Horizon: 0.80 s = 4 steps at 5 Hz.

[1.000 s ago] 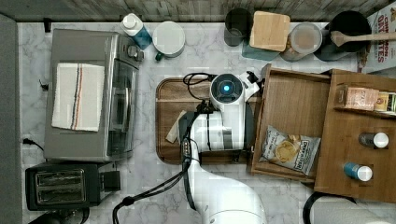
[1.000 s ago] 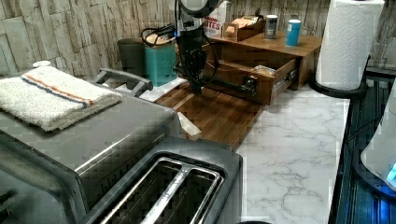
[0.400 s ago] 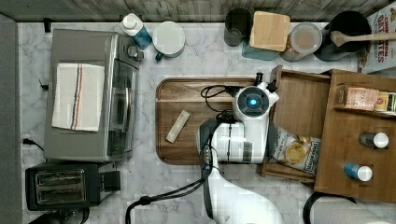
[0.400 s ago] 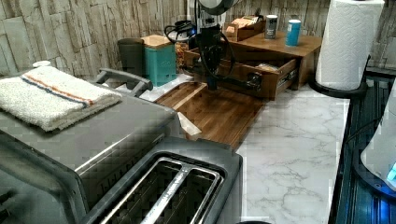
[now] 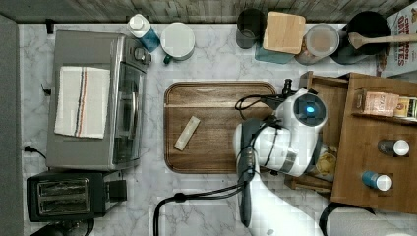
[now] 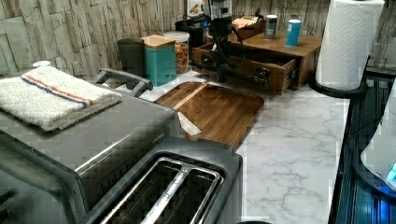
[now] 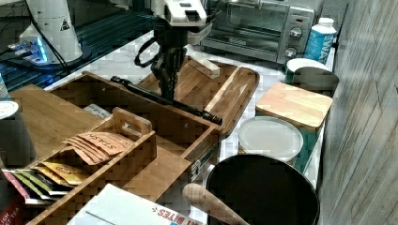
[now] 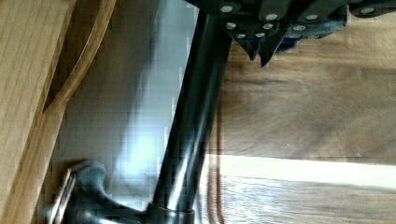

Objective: Close the drawer.

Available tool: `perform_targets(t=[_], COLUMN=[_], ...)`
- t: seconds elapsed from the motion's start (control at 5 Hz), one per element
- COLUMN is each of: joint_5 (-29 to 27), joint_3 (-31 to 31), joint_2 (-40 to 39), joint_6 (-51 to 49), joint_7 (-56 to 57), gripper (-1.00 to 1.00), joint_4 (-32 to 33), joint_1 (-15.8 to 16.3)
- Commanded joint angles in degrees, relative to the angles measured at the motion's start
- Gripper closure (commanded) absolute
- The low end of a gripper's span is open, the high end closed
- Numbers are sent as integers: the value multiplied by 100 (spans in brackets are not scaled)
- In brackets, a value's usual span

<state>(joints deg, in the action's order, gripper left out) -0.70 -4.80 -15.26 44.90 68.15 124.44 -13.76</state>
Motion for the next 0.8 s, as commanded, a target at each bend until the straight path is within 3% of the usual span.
perform_targets(t=[0.2, 0.4, 0.6, 0.8], joint_5=[-676, -522, -792, -800], joint_3=[-1023, -1073, -903, -928], joint_2=[-264, -200, 223, 223], joint_6=[165, 766, 385, 384], joint_7=[885, 639, 634, 640], gripper=[100, 100, 100, 100], joint_4=[-1502, -1201, -743, -743], joint_1=[-1405, -1409, -1357, -1333])
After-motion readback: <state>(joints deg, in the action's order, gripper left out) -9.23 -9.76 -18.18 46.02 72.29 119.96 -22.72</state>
